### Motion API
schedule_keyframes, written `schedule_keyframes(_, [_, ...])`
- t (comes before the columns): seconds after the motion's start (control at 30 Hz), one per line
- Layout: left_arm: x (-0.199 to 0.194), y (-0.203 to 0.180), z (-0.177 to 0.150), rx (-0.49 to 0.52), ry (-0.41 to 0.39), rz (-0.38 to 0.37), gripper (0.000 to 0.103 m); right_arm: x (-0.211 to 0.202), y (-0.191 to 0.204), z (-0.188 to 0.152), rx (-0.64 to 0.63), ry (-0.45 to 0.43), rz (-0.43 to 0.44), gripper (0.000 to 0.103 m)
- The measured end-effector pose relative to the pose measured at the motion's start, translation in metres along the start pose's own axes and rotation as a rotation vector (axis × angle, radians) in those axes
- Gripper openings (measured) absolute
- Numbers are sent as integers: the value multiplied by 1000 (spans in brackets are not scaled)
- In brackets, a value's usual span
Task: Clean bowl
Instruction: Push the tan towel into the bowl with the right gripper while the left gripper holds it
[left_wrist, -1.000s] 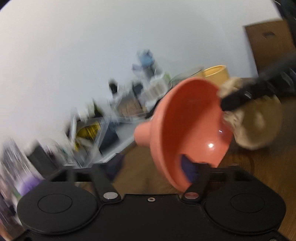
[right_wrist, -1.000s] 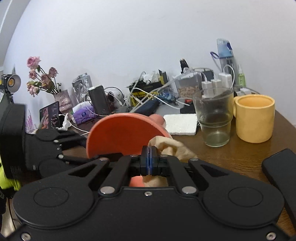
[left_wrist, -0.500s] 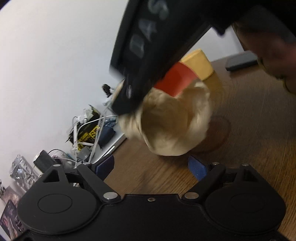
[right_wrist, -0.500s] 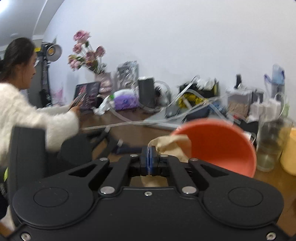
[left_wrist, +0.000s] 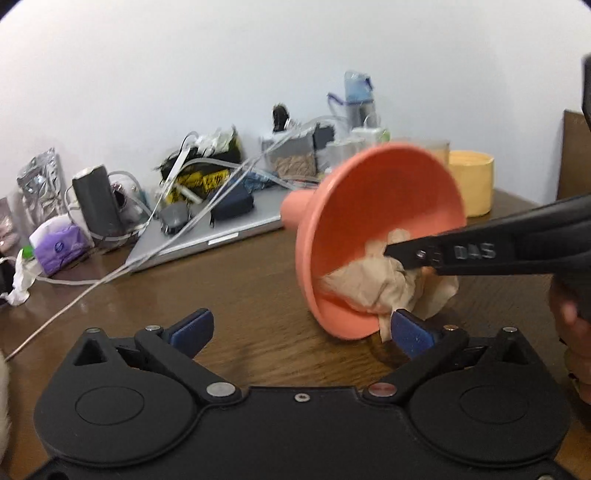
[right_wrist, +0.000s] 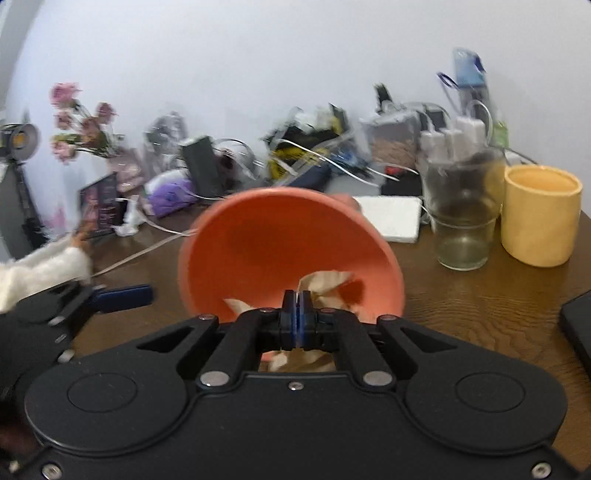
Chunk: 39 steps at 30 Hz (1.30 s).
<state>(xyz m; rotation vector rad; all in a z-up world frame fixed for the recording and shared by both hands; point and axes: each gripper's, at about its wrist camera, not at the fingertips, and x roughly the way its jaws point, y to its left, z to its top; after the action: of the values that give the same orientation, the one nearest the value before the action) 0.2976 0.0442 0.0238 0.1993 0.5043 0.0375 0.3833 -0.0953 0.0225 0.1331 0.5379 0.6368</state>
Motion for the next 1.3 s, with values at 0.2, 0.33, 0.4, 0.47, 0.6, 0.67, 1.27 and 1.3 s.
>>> schedule_keyframes(0.2, [8,0,-1,5,19,-16,103,-4,6,-6,-43,-28,66,52])
schedule_keyframes(0.33, [18,-4,1,11,28,-11,103,-17,10,-5,-96,-46,77,78])
schedule_keyframes(0.4, [25,-8,1,16,35,-4,103,-26,13,-4,-122,-68,74,79])
schedule_keyframes(0.47, [32,-10,4,17,38,5,103,-32,14,-2,-131,-80,79,80])
schedule_keyframes(0.6, [45,-11,10,21,54,13,103,-44,10,-5,-152,-84,86,81])
schedule_keyframes(0.67, [50,-8,12,16,59,25,103,-51,7,-9,-172,-102,66,81])
schedule_keyframes(1.27, [77,-3,22,22,40,-135,59,-16,-41,-1,-174,-35,-65,36])
schedule_keyframes(1.3, [78,-1,23,12,44,-142,50,-10,-45,2,-147,-31,-42,19])
